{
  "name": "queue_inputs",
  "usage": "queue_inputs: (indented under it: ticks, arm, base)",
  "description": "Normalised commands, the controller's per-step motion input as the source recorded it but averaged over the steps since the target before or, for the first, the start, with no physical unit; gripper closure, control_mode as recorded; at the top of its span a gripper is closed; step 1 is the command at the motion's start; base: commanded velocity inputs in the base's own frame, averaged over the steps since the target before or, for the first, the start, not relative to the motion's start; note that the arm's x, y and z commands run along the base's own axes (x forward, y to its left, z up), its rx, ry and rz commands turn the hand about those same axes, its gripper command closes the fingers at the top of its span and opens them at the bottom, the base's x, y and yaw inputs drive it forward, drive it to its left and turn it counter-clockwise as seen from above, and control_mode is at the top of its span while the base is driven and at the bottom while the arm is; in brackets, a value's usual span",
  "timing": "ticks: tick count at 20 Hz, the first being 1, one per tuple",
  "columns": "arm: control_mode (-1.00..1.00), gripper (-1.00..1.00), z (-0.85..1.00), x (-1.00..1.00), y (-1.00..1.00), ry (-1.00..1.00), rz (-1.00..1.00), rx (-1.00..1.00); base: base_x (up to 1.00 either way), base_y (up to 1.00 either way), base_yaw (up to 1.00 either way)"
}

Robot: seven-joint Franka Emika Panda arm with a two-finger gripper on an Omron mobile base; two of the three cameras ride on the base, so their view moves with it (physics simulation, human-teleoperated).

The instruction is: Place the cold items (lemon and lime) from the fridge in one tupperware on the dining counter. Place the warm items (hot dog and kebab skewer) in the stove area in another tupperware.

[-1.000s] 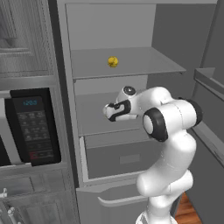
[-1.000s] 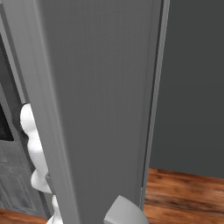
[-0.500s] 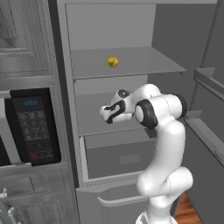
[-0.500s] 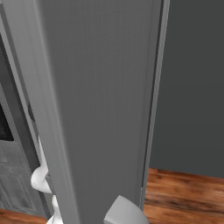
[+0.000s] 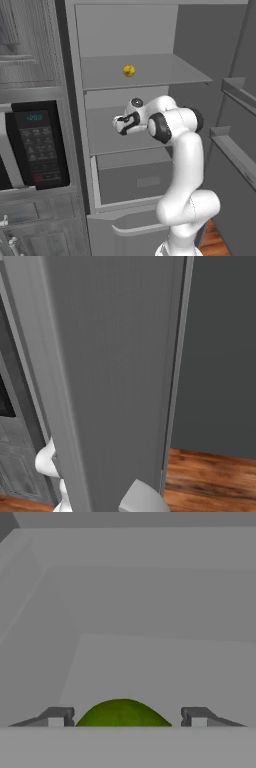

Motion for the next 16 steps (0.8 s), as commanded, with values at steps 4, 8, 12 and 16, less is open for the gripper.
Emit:
queue_inputs:
  ticks: [4, 8, 12, 16]
  arm:
    - [-1.00, 1.00, -0.99, -0.09, 0.00, 0.26, -0.09, -0.08]
    - [-1.00, 1.00, -0.91, -0.62, 0.00, 0.22, -0.13, 0.01]
    - [-1.00, 1.00, -0.32, -1.00, -0.04, -0.15, -0.13, 0.22]
    - [-1.00, 1.00, -0.44, -1.00, 0.00, -0.69, -0.12, 0.27]
  base:
    - [0.00, 0.00, 0.00]
    - [0.00, 0.00, 0.00]
    - [0.00, 0.00, 0.00]
    - [0.00, 0.00, 0.00]
